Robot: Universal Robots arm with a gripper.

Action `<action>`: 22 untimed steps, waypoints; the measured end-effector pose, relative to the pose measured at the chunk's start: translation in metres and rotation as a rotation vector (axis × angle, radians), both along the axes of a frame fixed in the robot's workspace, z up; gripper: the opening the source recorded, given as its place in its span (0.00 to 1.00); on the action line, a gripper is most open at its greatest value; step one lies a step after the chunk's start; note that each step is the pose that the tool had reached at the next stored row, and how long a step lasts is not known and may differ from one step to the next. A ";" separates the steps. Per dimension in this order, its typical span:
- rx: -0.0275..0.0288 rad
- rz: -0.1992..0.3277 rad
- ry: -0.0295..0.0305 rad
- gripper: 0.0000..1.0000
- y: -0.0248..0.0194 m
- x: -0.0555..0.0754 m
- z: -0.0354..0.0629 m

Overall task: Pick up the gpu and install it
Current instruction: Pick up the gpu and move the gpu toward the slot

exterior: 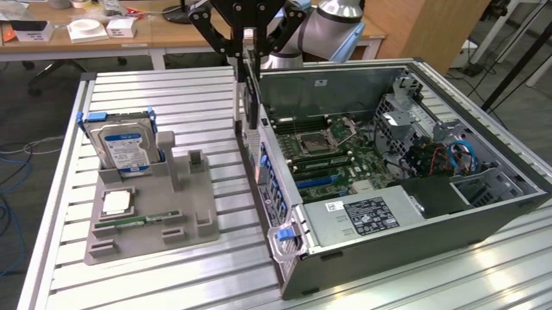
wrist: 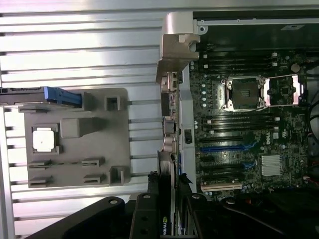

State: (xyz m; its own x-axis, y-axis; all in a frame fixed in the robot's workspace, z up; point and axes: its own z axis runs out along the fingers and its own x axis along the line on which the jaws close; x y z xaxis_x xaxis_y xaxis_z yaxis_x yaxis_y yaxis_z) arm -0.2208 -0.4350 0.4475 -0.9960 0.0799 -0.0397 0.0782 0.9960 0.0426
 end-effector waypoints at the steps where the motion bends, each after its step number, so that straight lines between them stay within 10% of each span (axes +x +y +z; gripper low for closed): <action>1: 0.0000 0.000 0.0000 0.26 0.0000 0.000 0.0000; 22: 0.0000 0.000 0.0001 0.26 0.0001 0.011 0.0000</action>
State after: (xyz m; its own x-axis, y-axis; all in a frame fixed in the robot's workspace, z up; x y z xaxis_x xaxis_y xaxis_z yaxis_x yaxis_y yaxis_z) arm -0.2097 -0.4349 0.4475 -0.9960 0.0800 -0.0396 0.0783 0.9960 0.0427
